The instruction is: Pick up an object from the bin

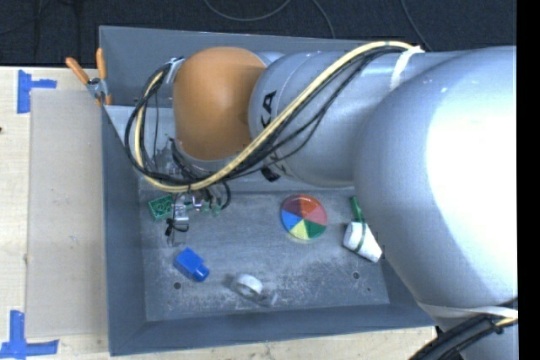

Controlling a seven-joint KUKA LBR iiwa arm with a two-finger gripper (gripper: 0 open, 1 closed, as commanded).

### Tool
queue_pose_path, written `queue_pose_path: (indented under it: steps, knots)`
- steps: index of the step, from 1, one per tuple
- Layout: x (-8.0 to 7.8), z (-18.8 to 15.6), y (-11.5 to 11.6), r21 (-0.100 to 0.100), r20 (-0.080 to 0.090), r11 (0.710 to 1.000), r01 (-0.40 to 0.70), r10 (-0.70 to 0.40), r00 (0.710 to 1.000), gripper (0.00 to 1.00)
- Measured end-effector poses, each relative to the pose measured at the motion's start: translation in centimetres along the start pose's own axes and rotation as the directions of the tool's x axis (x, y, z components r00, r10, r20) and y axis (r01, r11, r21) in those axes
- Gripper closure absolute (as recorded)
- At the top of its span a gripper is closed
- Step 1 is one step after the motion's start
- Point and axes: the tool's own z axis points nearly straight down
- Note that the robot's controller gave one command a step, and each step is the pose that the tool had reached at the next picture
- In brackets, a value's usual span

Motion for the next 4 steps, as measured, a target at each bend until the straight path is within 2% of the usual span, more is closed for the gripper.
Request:
queue_pose_path:
  steps: [1, 2, 3, 4]
  knots:
    - [-0.2, -0.5, -0.1, -0.001, 0.007, 1.0, -0.005, 0.005, 1.0, 0.0]
    - [-2.3, 5.5, -0.9, -0.001, 0.003, 0.996, 0.089, -0.089, 0.996, 0.0]
    - [-2.5, 7.8, -1.2, -0.002, 0.005, 0.998, 0.063, -0.063, 0.998, 0.0]
    - [-2.4, 5.4, -1.0, -0.002, 0.006, 0.996, 0.087, -0.087, 0.996, 0.0]
